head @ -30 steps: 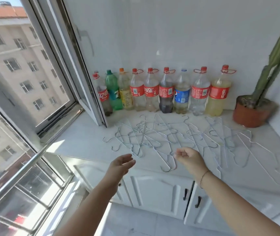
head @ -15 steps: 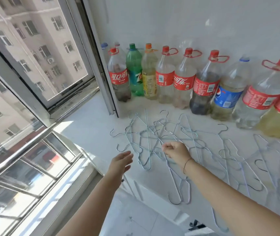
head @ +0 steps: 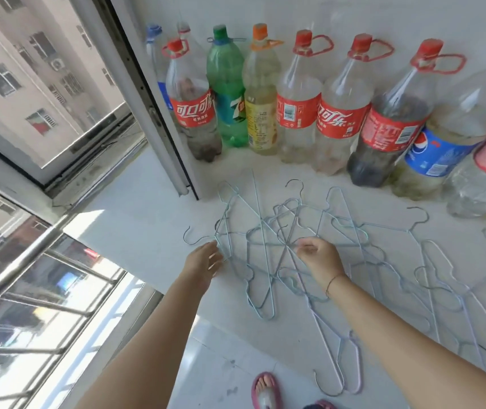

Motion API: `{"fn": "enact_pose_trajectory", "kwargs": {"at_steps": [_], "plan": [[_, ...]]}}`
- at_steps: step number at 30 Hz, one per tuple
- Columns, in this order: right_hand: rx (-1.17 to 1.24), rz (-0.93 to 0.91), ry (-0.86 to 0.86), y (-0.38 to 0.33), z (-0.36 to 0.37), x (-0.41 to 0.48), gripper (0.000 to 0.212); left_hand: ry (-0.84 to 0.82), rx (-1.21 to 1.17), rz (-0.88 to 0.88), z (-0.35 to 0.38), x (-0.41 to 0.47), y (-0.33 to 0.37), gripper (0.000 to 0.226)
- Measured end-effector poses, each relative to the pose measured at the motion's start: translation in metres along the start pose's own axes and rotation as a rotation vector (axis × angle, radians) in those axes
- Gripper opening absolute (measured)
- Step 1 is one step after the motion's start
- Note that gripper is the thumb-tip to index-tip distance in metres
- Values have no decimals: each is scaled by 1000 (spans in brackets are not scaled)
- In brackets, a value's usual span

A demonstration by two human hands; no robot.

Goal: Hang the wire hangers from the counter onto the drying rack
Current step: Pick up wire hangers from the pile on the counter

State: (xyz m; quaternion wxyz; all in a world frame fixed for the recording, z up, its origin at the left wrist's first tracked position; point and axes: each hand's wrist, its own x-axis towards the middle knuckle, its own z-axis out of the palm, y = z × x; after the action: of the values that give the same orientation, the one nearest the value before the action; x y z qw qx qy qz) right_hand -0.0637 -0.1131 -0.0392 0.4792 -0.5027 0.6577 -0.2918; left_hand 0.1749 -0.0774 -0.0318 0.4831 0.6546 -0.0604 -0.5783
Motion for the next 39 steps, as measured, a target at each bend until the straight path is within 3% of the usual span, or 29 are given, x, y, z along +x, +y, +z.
{"fn": "enact_pose_trajectory", "kwargs": {"at_steps": [5, 10, 14, 19, 32, 39], "plan": [[-151, 1, 169, 16, -21, 27, 20, 29, -40, -83, 8, 21, 11, 13], [-192, 82, 161, 28, -23, 34, 26, 0, -28, -101, 12, 23, 19, 9], [-157, 149, 97, 30, -26, 38, 30, -122, -58, -61, 18, 16, 28, 11], [43, 205, 62, 25, -34, 37, 34, -215, -37, -7, 30, -1, 36, 18], [433, 82, 37, -27, -83, 16, 30, -293, -72, 56, 52, -55, 46, 16], [648, 11, -225, -71, -85, -35, 16, -258, -193, 199, 22, -127, 34, 17]]}}
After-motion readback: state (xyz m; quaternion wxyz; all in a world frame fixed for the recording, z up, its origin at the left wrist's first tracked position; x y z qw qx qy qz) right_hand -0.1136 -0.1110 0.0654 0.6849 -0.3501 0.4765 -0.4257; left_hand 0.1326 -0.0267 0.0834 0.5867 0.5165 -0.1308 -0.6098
